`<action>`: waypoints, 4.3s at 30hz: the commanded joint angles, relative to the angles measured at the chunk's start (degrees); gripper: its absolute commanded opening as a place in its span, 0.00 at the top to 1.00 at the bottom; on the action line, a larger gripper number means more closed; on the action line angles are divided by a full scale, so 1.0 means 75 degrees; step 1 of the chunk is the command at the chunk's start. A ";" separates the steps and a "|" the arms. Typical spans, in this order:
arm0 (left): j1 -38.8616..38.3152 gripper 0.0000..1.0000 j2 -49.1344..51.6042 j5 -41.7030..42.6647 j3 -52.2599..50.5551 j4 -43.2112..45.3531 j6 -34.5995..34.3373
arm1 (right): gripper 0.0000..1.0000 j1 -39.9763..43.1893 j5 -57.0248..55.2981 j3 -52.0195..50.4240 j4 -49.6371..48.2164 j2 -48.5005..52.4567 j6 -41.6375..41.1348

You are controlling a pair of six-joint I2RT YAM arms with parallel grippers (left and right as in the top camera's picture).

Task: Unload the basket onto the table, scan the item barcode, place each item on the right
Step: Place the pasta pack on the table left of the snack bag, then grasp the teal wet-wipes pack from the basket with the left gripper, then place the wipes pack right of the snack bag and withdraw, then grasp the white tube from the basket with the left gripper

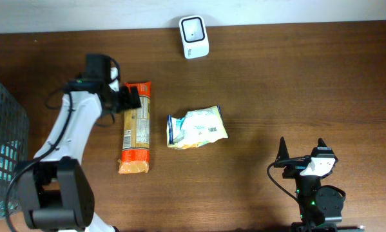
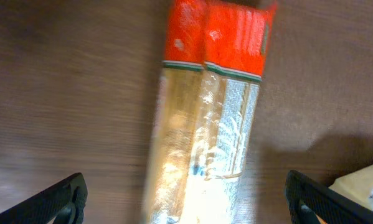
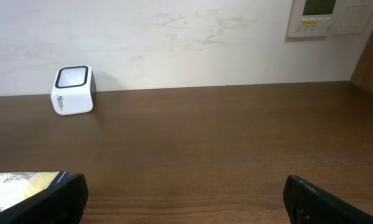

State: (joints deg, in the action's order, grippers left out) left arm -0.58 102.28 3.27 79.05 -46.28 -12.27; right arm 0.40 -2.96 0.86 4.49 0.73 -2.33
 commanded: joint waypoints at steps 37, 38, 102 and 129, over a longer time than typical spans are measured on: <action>0.7600 1.00 0.3861 0.1393 0.3226 -0.1676 0.3529 | 0.01 0.0050 -0.0093 -0.0029 0.0067 -0.0044 0.0050; 0.7597 1.00 0.3853 0.1393 0.3284 -0.1682 0.3436 | 0.01 0.0050 -0.0090 -0.0029 0.0067 -0.0044 0.0050; 0.4191 0.18 -0.1384 -0.0662 0.5735 -0.2588 0.2410 | 0.01 0.0050 -0.0093 -0.0029 0.0067 -0.0044 0.0052; 0.8294 0.29 0.2087 -0.1827 0.1521 0.1425 0.5004 | 0.01 0.0050 -0.0090 -0.0029 0.0067 -0.0044 0.0052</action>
State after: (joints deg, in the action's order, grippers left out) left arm 61.19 115.48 -9.93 90.70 -36.18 20.45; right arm 0.40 -2.96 0.86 4.49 0.69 -2.35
